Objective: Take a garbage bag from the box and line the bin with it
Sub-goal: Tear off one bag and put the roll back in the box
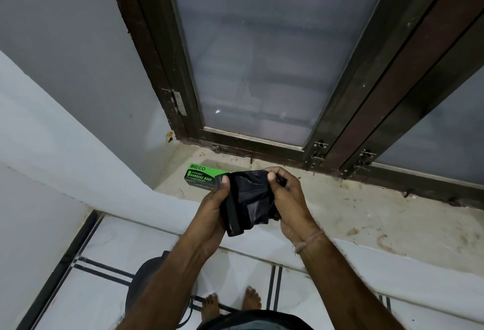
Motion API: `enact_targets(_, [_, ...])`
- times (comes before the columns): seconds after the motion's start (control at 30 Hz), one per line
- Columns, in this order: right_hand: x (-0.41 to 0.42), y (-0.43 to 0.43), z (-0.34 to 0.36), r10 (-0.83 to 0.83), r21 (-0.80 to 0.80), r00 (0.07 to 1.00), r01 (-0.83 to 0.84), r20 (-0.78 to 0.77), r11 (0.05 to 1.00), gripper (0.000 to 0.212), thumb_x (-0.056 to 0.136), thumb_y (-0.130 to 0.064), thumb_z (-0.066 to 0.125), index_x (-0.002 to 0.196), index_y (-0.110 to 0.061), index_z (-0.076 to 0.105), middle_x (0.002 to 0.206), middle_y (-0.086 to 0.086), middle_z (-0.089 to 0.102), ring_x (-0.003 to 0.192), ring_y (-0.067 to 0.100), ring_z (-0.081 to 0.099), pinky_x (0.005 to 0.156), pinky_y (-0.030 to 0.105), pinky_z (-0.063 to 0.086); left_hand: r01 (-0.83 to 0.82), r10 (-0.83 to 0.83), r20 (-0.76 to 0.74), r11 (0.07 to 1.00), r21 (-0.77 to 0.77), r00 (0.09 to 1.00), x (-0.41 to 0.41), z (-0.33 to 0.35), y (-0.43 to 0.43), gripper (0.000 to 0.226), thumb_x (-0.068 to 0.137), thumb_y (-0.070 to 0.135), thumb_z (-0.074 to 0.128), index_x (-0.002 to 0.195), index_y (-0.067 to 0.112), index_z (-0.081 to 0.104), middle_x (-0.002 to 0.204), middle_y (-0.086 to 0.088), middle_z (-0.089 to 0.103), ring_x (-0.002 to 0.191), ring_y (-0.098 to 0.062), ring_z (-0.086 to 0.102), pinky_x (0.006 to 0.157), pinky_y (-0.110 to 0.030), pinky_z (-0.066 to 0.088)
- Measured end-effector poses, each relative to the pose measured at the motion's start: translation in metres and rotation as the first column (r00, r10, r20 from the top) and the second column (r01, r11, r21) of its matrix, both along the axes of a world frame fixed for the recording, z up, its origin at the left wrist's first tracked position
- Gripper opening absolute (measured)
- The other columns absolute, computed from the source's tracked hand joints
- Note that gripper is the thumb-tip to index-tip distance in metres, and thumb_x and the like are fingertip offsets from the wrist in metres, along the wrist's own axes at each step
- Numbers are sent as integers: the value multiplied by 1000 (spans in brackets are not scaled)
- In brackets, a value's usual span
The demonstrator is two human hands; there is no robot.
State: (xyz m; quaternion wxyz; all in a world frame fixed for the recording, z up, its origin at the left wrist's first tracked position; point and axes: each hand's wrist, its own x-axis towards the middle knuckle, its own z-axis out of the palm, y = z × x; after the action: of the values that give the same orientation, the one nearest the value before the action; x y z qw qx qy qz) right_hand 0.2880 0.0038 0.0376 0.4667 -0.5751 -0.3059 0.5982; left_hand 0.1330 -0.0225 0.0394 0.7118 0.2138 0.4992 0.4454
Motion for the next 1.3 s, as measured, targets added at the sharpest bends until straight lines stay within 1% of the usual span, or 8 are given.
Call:
enact_targets(0.23, [2, -8, 4, 257, 30, 953, -265, 162, 964, 38, 91, -45, 75, 99, -7, 77, 93, 11, 80, 88, 31, 76, 72, 38, 59, 31, -30, -25, 999, 21, 999, 0, -2, 0, 52, 103, 48, 49, 137, 11, 62, 131, -17, 70, 123, -34, 66, 105, -53, 50])
enact_targets(0.5, [5, -2, 1, 74, -31, 997, -73, 13, 997, 24, 108, -22, 53, 117, -7, 69, 99, 10, 75, 90, 25, 68, 56, 24, 57, 41, -41, -25, 999, -14, 999, -1, -5, -1, 53, 102, 53, 47, 136, 17, 64, 129, -12, 73, 119, -30, 69, 91, -42, 55])
enact_targets(0.63, [2, -3, 10, 86, -100, 991, -96, -102, 990, 37, 107, -40, 51, 116, -12, 73, 100, 9, 79, 93, 27, 74, 60, 32, 61, 64, -64, -31, 998, -10, 997, 2, 1, -1, 51, 103, 53, 43, 133, 18, 66, 127, -9, 74, 120, -28, 69, 95, -44, 54])
enact_targets(0.73, [6, -6, 8, 239, 21, 971, -239, 24, 971, 39, 96, -45, 68, 106, -8, 76, 101, 16, 80, 93, 31, 78, 77, 47, 61, 71, -71, -48, 997, 5, 996, 2, 0, 1, 54, 102, 52, 45, 135, 12, 64, 128, -14, 73, 121, -33, 68, 102, -48, 53])
enact_targets(0.8, [6, -6, 3, 275, 30, 948, -283, 159, 959, 43, 88, -45, 78, 93, -3, 73, 86, 19, 75, 80, 33, 74, 67, 53, 54, 74, -73, -56, 997, 6, 996, 2, -2, 1, 56, 103, 52, 45, 134, 9, 64, 128, -16, 72, 122, -33, 68, 107, -49, 50])
enact_targets(1.0, [9, -3, -3, 208, -14, 974, -208, 86, 978, 36, 103, -38, 60, 104, -3, 68, 88, 15, 71, 76, 27, 69, 67, 49, 53, 88, -87, -57, 996, 18, 995, 3, -6, 1, 57, 101, 55, 45, 136, 14, 63, 127, -17, 72, 112, -33, 69, 81, -40, 57])
enact_targets(1.2, [9, 2, -14, 100, -3, 991, -100, 85, 995, 14, 107, -18, 55, 103, -9, 65, 100, 10, 72, 90, 23, 66, 67, 26, 57, 58, -58, -11, 998, 14, 998, 5, -5, 1, 52, 98, 45, 53, 139, 13, 61, 129, -15, 72, 113, -30, 70, 78, -38, 59])
enact_targets(1.3, [6, 2, -10, 101, -30, 994, -100, 33, 995, 26, 108, -27, 53, 118, -11, 71, 115, 11, 77, 108, 25, 73, 84, 30, 61, 70, -70, -10, 997, 17, 998, 6, -5, 2, 54, 103, 51, 45, 136, 13, 64, 129, -15, 72, 120, -33, 68, 95, -48, 56])
